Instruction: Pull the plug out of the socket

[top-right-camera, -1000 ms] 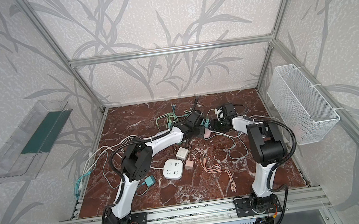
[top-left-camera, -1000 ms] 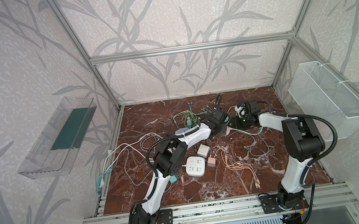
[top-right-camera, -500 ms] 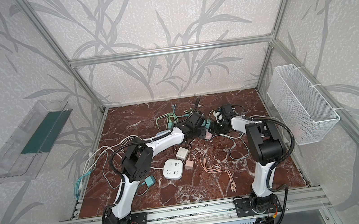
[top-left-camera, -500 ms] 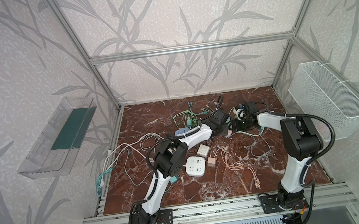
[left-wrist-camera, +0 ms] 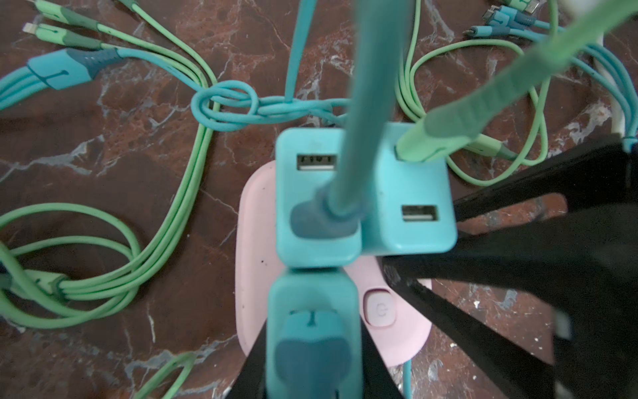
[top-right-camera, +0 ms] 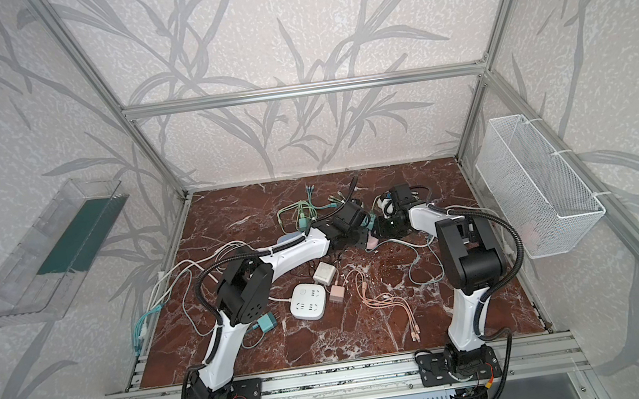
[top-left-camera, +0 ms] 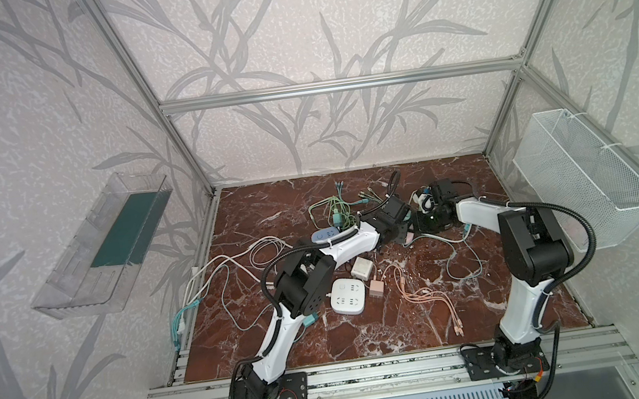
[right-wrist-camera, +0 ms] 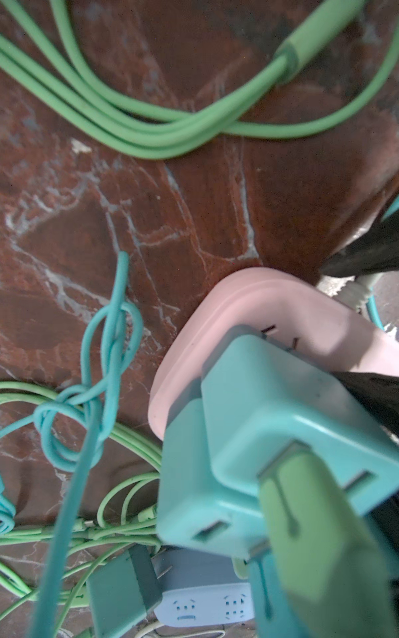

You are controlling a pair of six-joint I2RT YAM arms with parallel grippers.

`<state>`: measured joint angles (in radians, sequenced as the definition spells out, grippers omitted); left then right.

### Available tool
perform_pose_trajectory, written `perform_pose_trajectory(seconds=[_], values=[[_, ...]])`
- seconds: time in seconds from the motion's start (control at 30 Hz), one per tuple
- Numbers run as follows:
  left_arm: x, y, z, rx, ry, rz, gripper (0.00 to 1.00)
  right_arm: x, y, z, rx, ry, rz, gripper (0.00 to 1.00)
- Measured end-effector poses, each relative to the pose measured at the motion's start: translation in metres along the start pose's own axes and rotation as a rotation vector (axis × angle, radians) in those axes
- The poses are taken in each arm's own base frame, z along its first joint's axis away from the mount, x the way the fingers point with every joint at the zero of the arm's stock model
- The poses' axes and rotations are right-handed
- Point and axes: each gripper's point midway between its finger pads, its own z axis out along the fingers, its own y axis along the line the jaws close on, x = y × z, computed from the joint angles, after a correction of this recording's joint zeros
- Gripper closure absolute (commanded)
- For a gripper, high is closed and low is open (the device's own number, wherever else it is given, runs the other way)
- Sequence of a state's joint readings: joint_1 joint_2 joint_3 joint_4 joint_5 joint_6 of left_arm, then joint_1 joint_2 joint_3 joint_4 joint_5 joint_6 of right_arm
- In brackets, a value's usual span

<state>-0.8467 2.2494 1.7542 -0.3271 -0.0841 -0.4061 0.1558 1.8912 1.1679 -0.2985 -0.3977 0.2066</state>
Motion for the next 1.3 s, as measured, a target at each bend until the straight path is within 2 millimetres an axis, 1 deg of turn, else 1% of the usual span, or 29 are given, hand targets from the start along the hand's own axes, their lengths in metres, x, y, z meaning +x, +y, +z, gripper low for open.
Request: perform_pose_trajectory(seconds=[0.13,0.4,0.97,1.3], values=[[0.0031,-0.0008,-0.0043,-0.020,-0.013,0.037,0.74,0.0024,-0.0002,-0.0016,0.015,0.027,-0.004,0.57],[0.0031,-0.0015,-0.0039,-0.036,-0.034,0.062,0.73,0.0035,-0.0012,-0.0019,0.031,0.048,-0.008,0.57],[0.0040,-0.0047,-0.0035,-0.011,-0.026,0.049,0.73,0.0042,-0.0027,-0.0028,0.044,0.063,-0.018,0.58],[0.0034,-0.0044,-0.0022,0.028,-0.012,0.010,0.73,0.0041,-0.0039,-0.0031,0.051,0.064,-0.017,0.59]])
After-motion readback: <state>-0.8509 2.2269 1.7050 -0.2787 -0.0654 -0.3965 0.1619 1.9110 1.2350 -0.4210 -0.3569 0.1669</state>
